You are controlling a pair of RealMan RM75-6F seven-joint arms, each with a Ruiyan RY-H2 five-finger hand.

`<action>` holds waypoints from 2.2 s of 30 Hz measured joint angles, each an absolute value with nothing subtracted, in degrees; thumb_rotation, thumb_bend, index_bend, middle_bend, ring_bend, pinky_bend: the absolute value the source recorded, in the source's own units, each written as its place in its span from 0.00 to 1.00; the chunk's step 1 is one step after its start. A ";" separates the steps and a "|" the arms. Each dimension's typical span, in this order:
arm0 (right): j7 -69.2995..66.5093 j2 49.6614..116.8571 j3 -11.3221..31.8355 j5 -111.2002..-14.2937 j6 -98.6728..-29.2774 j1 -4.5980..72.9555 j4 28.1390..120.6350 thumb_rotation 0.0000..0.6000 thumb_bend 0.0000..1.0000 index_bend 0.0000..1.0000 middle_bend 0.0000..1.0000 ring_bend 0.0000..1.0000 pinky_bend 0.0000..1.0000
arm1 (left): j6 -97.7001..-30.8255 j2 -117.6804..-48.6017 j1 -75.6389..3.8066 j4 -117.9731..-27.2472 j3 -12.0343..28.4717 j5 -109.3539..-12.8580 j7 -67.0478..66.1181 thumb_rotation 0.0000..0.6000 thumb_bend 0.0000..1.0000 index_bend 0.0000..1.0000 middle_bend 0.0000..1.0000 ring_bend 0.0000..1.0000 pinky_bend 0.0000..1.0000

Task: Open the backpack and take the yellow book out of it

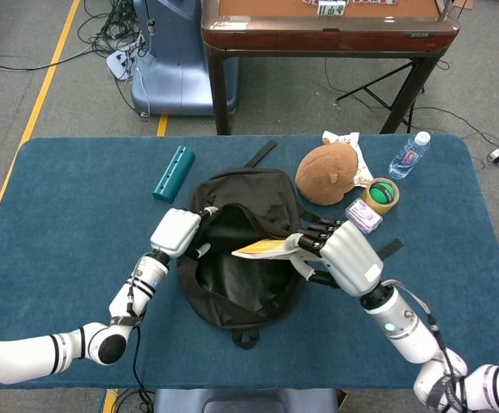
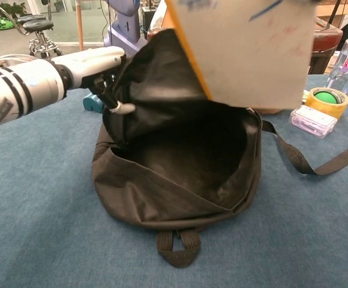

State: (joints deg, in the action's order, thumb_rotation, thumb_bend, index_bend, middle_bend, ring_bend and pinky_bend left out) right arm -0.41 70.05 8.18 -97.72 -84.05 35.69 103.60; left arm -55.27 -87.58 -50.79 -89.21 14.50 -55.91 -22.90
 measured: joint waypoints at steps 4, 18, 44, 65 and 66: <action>-3.32 65.60 10.25 -95.67 -85.00 34.16 106.24 1.00 0.60 0.81 0.70 0.65 0.68 | -56.09 -84.73 -49.80 -94.79 13.20 -55.68 -24.64 0.85 0.26 0.14 0.34 0.34 0.34; -12.46 60.04 14.38 -90.81 -85.17 31.90 107.41 1.00 0.60 0.81 0.70 0.65 0.68 | -63.45 -73.76 -43.23 -108.42 9.29 -66.11 -22.45 0.67 0.25 0.14 0.34 0.34 0.34; -5.50 86.52 12.39 -89.48 -72.90 41.10 77.94 1.00 0.39 0.27 0.27 0.24 0.30 | -66.01 -67.49 -37.37 -104.99 9.03 -65.08 -18.08 0.82 0.25 0.15 0.34 0.34 0.34; -6.43 67.68 4.83 -92.17 -74.51 33.76 99.14 1.00 0.14 0.00 0.16 0.12 0.14 | -67.49 -64.66 -31.12 -99.52 6.99 -65.33 -13.08 0.90 0.25 0.17 0.34 0.34 0.34; -6.54 67.10 4.62 -92.50 -75.79 32.84 99.11 1.00 0.14 0.03 0.20 0.15 0.17 | -67.69 -64.54 -30.64 -99.25 6.82 -65.47 -12.69 0.91 0.25 0.17 0.34 0.34 0.34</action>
State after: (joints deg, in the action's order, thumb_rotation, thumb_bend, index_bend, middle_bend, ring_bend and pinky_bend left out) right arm -6.54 67.10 4.62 -92.50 -75.79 32.84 99.11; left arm -67.69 -64.54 -30.64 -99.25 6.82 -65.47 -12.69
